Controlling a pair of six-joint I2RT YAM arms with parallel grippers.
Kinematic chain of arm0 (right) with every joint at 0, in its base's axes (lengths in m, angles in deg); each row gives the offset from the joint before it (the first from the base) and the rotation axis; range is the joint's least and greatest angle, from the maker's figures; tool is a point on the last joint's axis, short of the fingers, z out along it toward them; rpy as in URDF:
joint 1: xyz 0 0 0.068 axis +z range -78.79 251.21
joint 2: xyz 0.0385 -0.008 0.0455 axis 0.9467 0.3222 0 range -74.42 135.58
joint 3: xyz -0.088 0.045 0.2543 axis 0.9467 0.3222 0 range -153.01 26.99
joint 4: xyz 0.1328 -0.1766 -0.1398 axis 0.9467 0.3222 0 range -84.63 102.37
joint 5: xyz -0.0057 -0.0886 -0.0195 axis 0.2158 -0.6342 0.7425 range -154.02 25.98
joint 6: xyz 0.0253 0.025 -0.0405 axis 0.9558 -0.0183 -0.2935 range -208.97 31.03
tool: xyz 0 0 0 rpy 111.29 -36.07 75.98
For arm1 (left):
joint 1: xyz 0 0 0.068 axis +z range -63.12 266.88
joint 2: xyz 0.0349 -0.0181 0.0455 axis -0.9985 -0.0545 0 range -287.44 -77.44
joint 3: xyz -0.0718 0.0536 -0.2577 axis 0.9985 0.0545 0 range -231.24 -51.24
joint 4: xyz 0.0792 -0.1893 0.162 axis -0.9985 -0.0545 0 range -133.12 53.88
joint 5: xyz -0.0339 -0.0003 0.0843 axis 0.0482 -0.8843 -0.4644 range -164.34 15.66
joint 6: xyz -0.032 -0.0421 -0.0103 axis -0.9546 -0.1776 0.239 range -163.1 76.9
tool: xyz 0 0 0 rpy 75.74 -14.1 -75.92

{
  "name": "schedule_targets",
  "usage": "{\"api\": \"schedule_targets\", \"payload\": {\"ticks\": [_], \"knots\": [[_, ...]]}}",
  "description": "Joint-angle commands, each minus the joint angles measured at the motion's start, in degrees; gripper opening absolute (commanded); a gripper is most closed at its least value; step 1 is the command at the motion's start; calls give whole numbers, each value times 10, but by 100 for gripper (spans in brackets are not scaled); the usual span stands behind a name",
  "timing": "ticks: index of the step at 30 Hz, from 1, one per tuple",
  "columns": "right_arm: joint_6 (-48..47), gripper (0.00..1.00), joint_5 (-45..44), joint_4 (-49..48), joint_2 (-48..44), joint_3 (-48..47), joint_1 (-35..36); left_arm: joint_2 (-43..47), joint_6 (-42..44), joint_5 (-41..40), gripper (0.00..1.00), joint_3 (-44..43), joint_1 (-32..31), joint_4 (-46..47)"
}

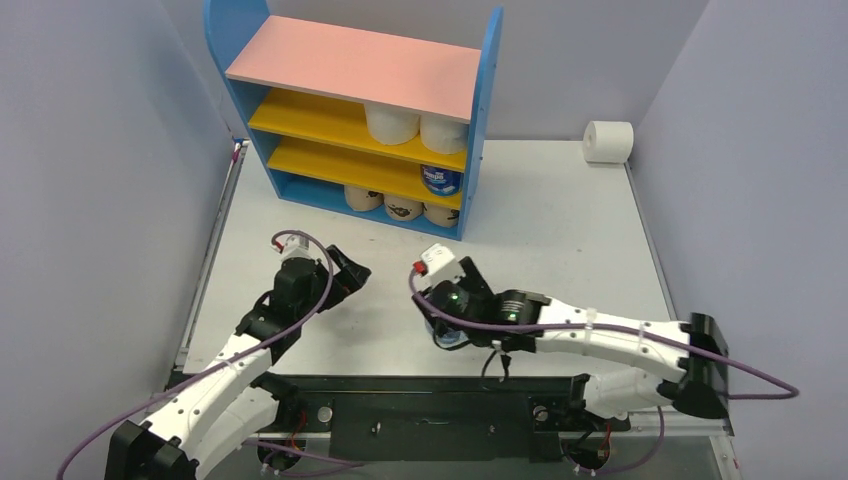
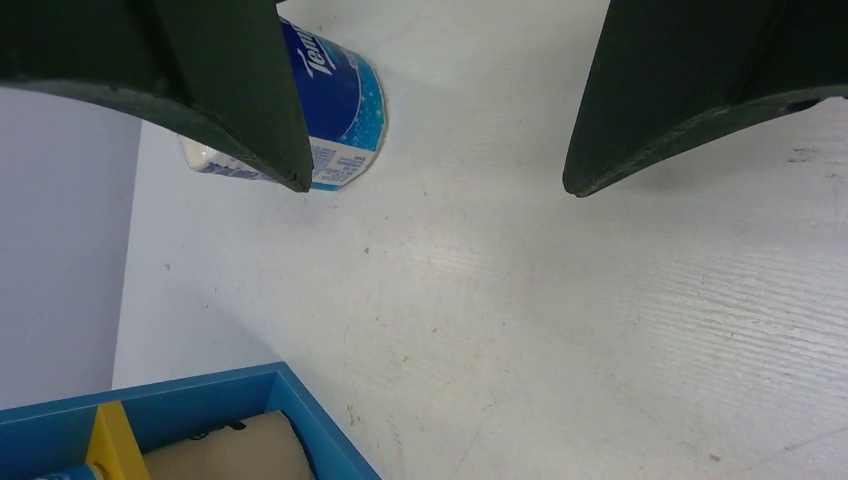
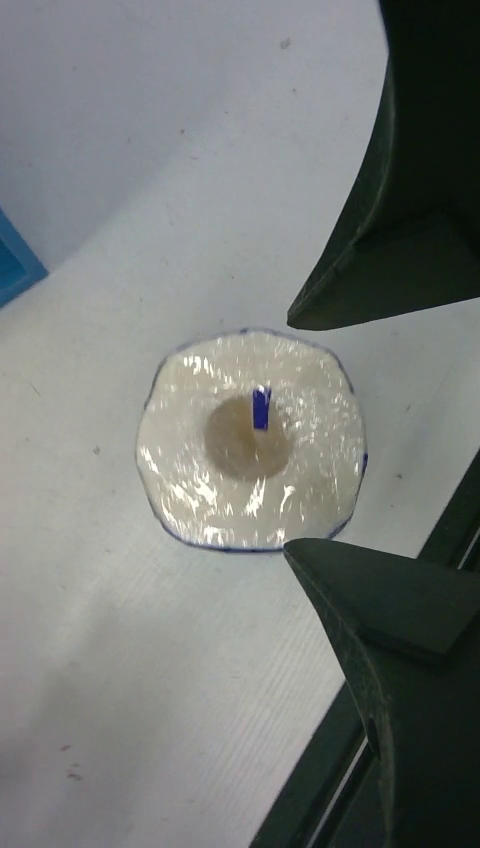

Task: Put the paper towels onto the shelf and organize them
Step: Move the paper towel to the center of the board.

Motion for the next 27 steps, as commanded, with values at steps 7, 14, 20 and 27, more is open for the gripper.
{"api": "schedule_targets", "payload": {"ticks": [7,14,20,27], "knots": [[166,71,-10,-156,-295,220,-198,-116,74,51,97,-122,-59,-34],[210,70,11,-177,-380,298,-280,-173,91,22,100,-196,-158,-47],[227,69,11,-183,-410,336,-296,-263,117,2,94,-266,-215,-85],[233,69,14,-186,-430,358,-300,-312,127,-9,90,-296,-248,-106]]}}
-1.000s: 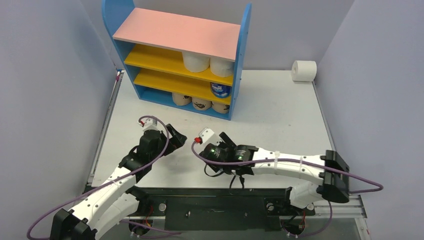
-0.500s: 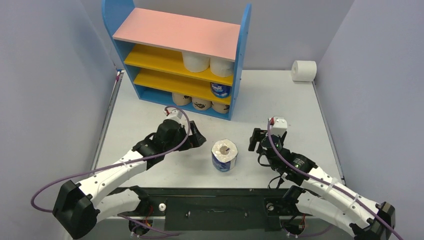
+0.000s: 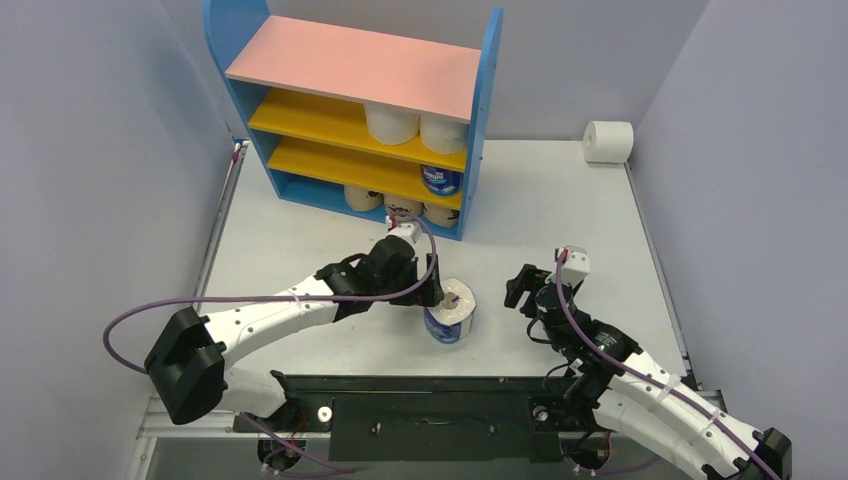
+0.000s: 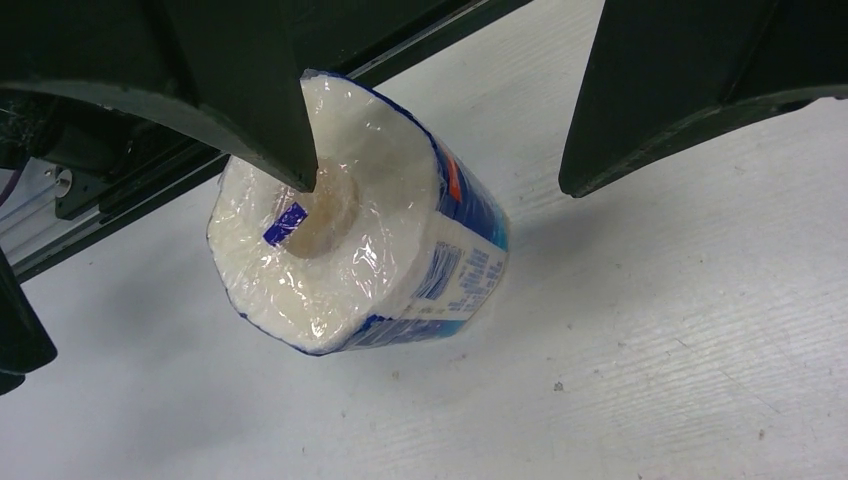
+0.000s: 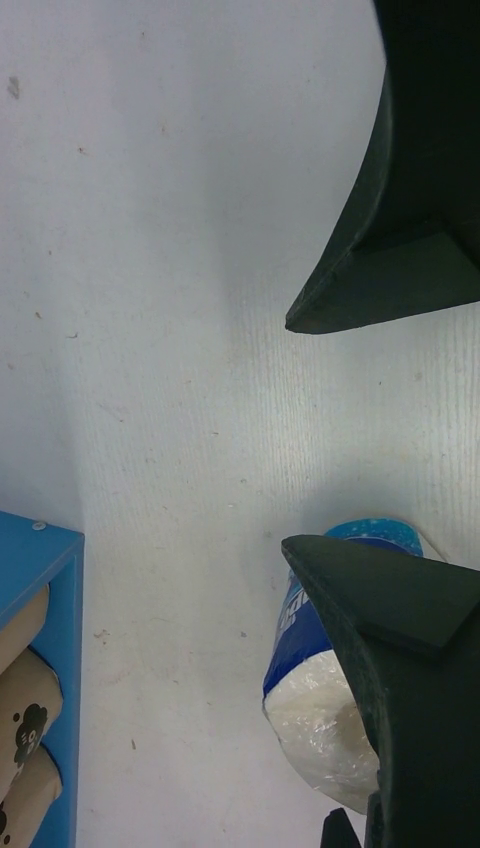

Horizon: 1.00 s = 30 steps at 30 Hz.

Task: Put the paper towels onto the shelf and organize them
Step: Pick up the paper towel from the center of the board.

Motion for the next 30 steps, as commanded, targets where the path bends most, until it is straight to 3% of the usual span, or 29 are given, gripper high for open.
{"api": "schedule_targets", "payload": {"ticks": [1,15,30], "knots": [[12,69,2,-25,-15,9,-7,-13,17,-16,90,-31,-9,-19],[18,69,8,-25,-22,19,-9,-67,18,-19,79,-56,-31,-7],[19,68,0,-27,-28,29,-9,-66,13,-22,49,-54,-31,-1]]}}
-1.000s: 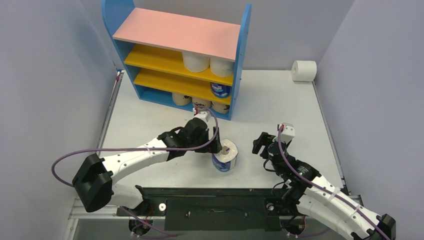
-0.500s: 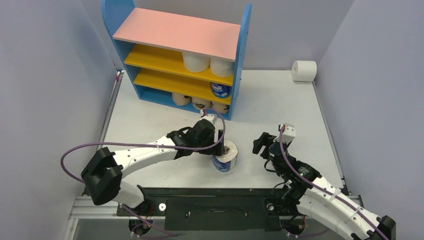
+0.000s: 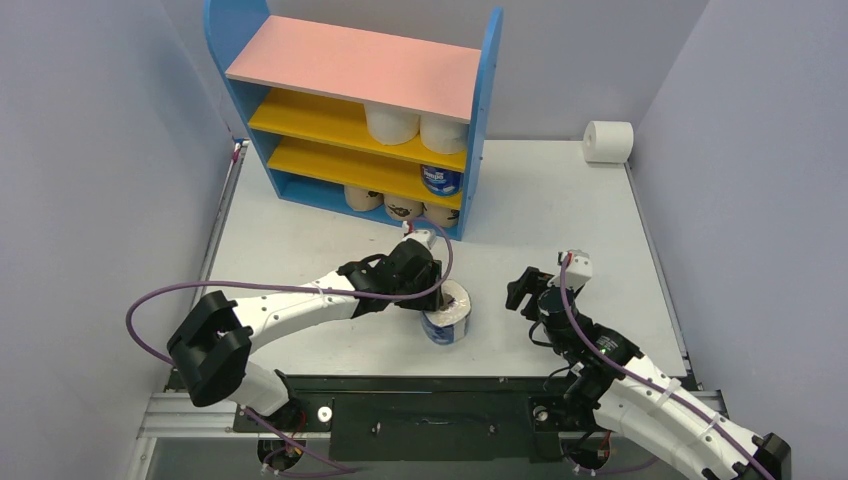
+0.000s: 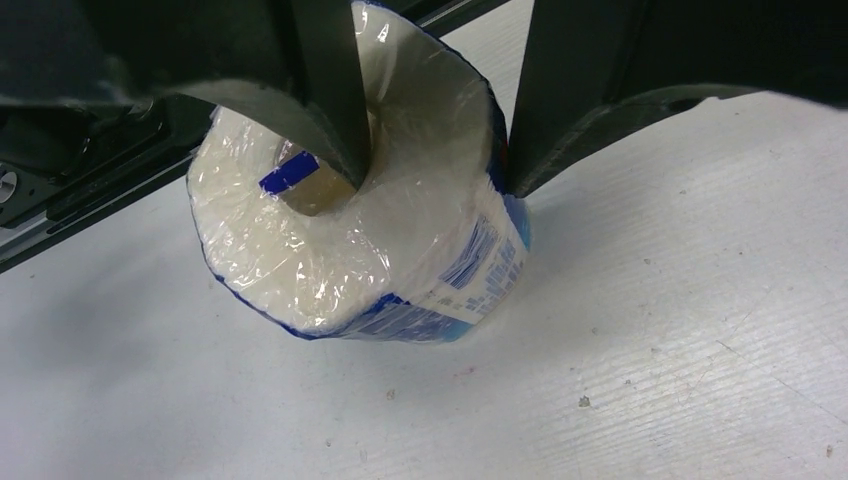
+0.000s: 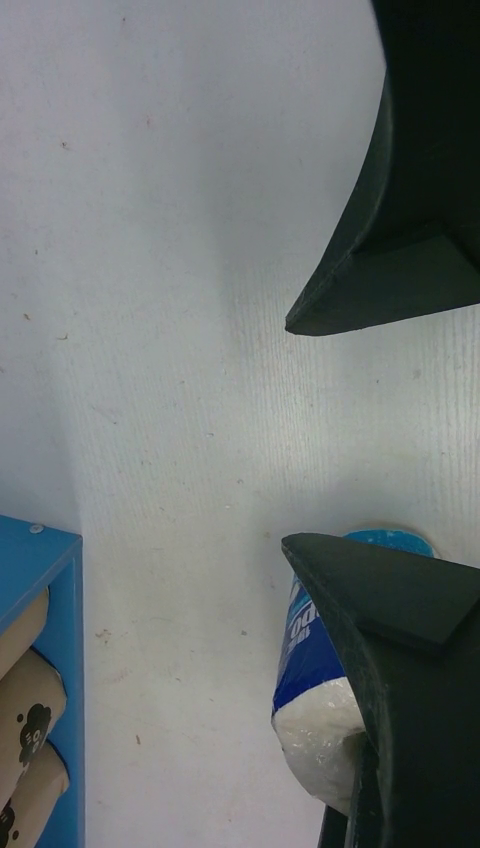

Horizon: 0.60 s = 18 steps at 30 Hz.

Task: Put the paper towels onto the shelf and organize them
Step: Pick up the paper towel from the center of the board.

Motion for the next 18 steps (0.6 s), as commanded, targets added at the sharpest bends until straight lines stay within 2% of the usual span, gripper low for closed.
{"api": "schedule_targets", "payload": {"ticks": [1,11,18], "knots": [[1,68,-11,-18,-6,4,-2,16,6,-11,45,-23,-2,10],[-7,67,-21,-18,-11,4,-4,66,4,-34,28,-22,13,-7],[-17,67,-20,-18,-19,7,-4,114,8,-30,26,-31,89,-31]]}}
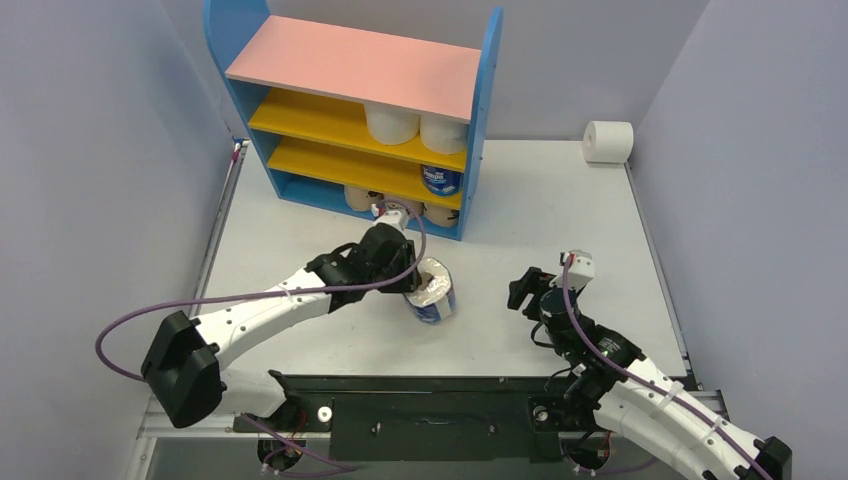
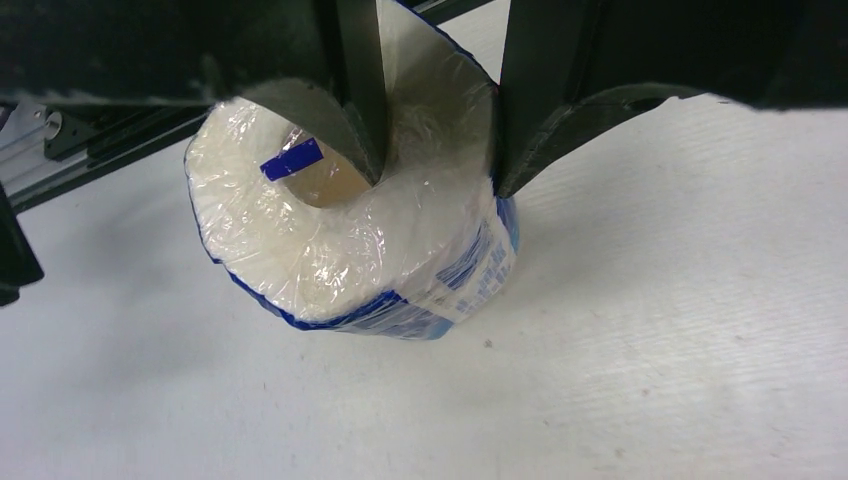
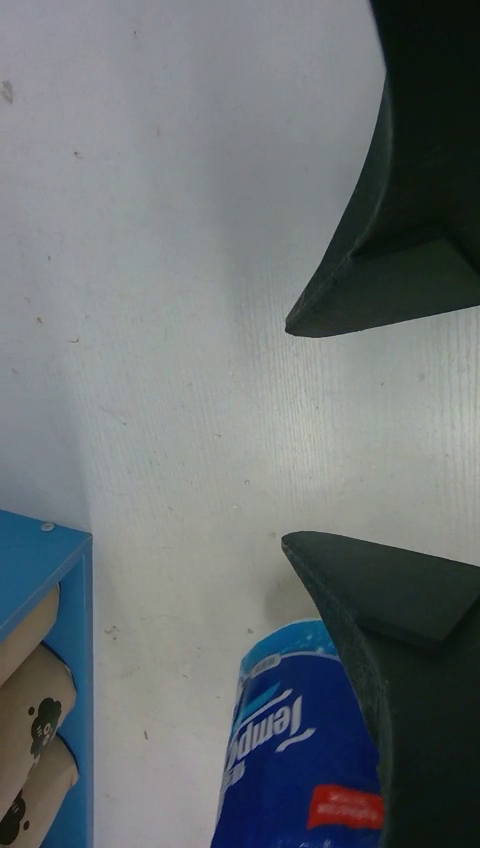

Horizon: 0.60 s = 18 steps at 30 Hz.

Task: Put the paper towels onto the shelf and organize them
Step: Pick up the paper towel from the center of the board.

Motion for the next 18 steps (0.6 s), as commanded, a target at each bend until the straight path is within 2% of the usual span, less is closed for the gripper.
{"api": "schedule_targets", "payload": {"ticks": [1,8,12,18], "knots": [[-11,67,-14,-17,-10,6,-4,51,7,-6,26,-34,71,-2],[-15,66,-17,-20,-12,11,-4,66,-2,-10,26,-73,217,-16],[-16,66,-18,-21,-10,12,-4,41,-17,-35,26,-129,250,-8],[-14,66,-13,-17,-13,11,-4,-32,-54,-71,27,-240,258,-53]]}}
